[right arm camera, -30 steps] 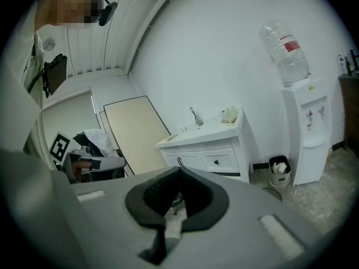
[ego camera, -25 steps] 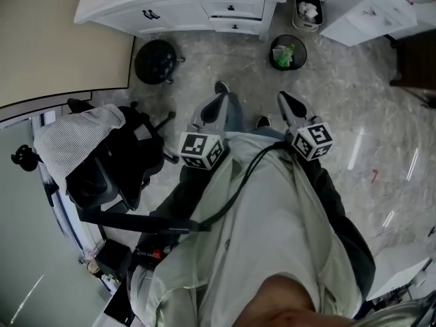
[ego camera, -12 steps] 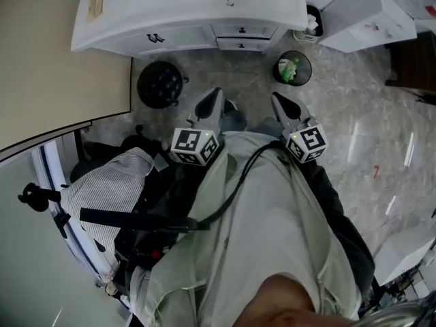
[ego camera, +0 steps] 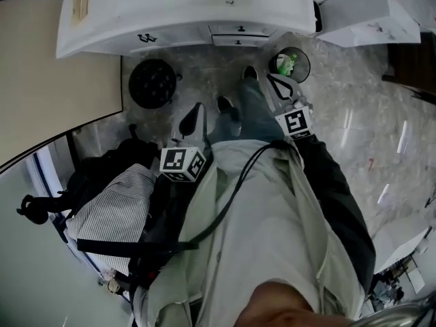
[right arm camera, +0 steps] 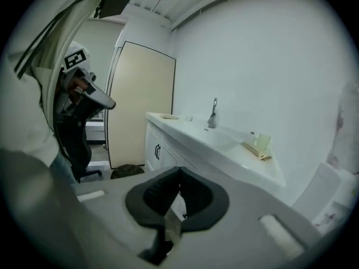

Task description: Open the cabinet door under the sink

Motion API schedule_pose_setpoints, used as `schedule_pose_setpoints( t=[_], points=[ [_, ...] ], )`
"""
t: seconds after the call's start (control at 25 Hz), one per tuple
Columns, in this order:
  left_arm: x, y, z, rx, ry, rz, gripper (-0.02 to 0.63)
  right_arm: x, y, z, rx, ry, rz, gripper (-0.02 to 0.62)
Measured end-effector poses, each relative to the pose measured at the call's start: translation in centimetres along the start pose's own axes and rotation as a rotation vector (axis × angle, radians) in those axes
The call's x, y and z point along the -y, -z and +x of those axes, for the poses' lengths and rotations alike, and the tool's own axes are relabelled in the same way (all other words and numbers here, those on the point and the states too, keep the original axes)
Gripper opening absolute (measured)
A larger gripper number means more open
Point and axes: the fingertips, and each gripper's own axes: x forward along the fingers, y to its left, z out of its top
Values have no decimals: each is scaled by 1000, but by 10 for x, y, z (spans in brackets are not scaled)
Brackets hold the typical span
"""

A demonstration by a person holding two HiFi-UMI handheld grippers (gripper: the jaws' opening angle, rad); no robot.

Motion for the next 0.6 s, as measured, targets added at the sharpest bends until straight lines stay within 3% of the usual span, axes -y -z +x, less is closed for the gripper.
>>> schedule_pose_setpoints(
  t=[0.12,0.24,0.4,0.6],
  points=[
    [-23,11,-4,-22,-79,-24,8,5,34,53,-33,-87,14,3],
    [-43,21,2,-47,-142,-38,8,16,72,107,-102,-103,-5,125],
    [-54,35,17,-73,-171,-70,8,27,116,175,-171,-138,-91,141],
    [-60,60,27,-116,-201,-144,8,51,162,242,-248,-92,-230,141]
  ],
)
